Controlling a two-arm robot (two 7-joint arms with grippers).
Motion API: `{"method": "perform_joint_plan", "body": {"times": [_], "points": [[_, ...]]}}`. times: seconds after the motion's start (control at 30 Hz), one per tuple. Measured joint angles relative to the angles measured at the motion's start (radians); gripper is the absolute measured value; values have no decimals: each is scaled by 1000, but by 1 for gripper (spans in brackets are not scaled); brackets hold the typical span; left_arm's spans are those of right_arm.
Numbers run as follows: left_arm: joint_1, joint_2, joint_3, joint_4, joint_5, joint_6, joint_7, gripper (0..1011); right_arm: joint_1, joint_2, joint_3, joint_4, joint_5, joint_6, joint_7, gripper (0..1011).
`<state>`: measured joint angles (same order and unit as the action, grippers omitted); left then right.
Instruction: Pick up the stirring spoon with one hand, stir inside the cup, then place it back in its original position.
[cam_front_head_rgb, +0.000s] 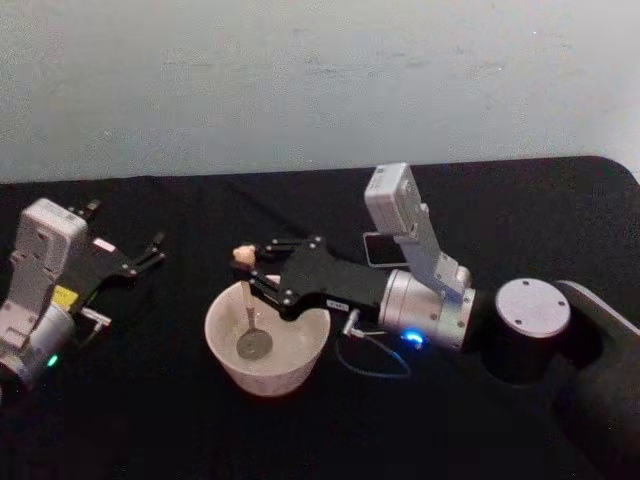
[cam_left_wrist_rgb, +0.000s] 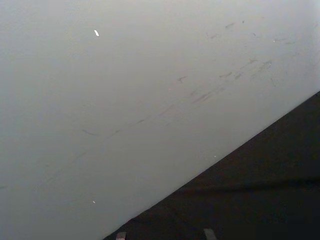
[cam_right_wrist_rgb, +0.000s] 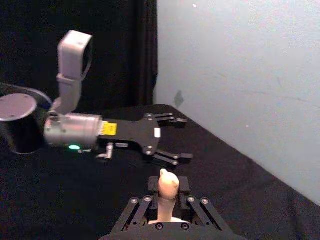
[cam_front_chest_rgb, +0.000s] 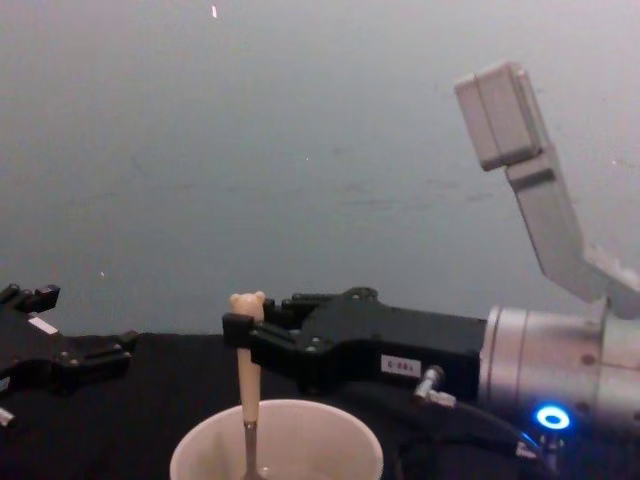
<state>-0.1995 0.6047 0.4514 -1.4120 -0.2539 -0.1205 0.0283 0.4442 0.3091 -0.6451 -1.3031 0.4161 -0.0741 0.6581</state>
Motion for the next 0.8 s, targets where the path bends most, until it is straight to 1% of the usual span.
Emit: {"method": "perform_joint_plan", "body": {"times": [0.1, 0.2, 0.33, 0.5, 0.63, 0.7, 0.73, 0.8], "points": [[0, 0, 0, 0, 0, 0, 0, 1001, 21, -15, 5, 34, -9, -3, -12, 228], [0, 0, 0, 0, 0, 0, 0, 1001, 32, -19, 15, 53, -11, -4, -19, 228], [0, 0, 0, 0, 0, 0, 0, 1001, 36, -16, 25, 59, -13, -4, -23, 228], [0, 0, 0, 0, 0, 0, 0, 1001, 25, 8, 38, 39, -14, -4, -21, 228], [0, 0, 0, 0, 0, 0, 0, 1001, 3, 36, 46, 6, -13, -2, -13, 228], [0, 0, 0, 0, 0, 0, 0, 1001, -18, 61, 51, -27, -8, -1, -3, 228], [0, 0, 0, 0, 0, 0, 0, 1001, -18, 61, 51, -27, -8, -1, -3, 228], [0, 0, 0, 0, 0, 0, 0, 1001, -32, 76, 54, -49, -2, 0, 4, 228]]}}
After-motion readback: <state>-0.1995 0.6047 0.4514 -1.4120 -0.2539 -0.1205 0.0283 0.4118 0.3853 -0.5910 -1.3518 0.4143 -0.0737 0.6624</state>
